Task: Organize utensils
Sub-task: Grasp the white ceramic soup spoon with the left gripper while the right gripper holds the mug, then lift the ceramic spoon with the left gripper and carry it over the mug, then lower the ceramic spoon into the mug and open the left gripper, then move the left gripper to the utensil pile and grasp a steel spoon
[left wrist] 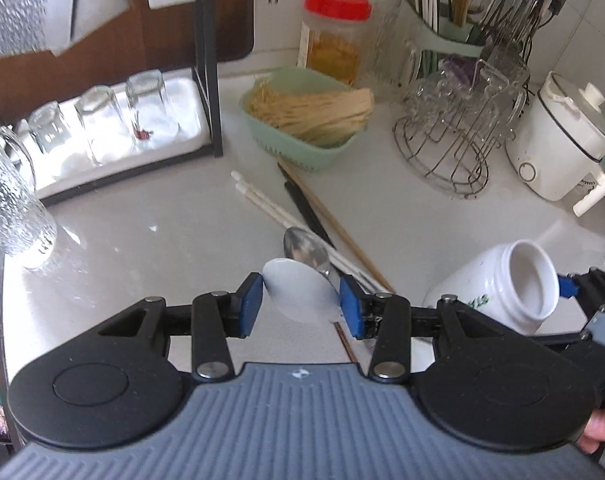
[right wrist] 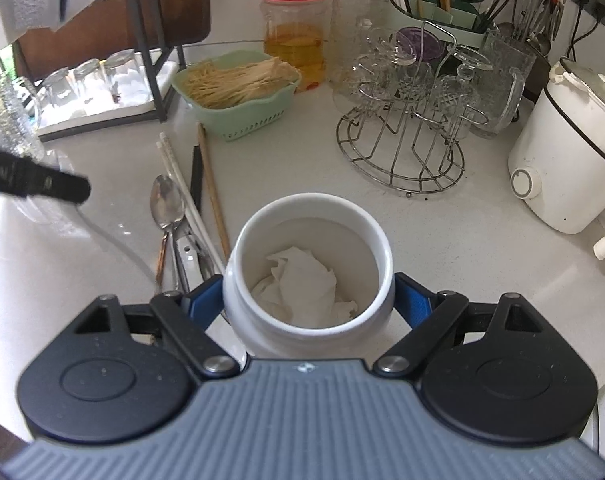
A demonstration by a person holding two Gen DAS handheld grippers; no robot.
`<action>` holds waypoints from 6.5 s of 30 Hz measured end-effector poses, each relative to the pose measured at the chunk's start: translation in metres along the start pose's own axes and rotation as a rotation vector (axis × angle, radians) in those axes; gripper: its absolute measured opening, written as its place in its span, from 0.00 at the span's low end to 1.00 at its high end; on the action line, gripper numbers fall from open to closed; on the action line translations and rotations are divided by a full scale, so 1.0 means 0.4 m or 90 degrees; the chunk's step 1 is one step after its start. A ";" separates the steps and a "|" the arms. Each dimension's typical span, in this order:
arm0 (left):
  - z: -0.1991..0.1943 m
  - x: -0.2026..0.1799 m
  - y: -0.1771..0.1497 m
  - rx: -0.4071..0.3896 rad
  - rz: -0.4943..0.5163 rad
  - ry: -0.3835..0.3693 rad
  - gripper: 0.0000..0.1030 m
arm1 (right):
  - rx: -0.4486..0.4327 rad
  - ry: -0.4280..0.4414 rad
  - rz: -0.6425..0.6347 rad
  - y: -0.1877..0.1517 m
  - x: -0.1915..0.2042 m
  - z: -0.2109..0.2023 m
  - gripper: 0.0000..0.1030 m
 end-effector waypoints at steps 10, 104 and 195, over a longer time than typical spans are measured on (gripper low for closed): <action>-0.064 -0.070 0.012 -0.043 -0.005 0.016 0.43 | -0.011 0.036 -0.043 -0.016 -0.002 -0.015 0.88; 0.036 -0.390 0.133 0.177 0.111 -0.152 0.06 | -0.065 0.118 -0.115 -0.024 0.002 -0.024 0.88; 0.333 -0.024 0.007 0.058 -0.006 0.103 0.46 | -0.050 0.099 -0.095 -0.022 -0.009 -0.020 0.88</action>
Point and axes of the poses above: each gripper's, at about its wrist camera, not at the fingertips, and z roughly the way its jaws point, x to its left, y to its top, the point moved 6 cm from there along z, roughly the way its jaws point, and after that the axes turned 13 degrees about z, right-handed, at the moved point
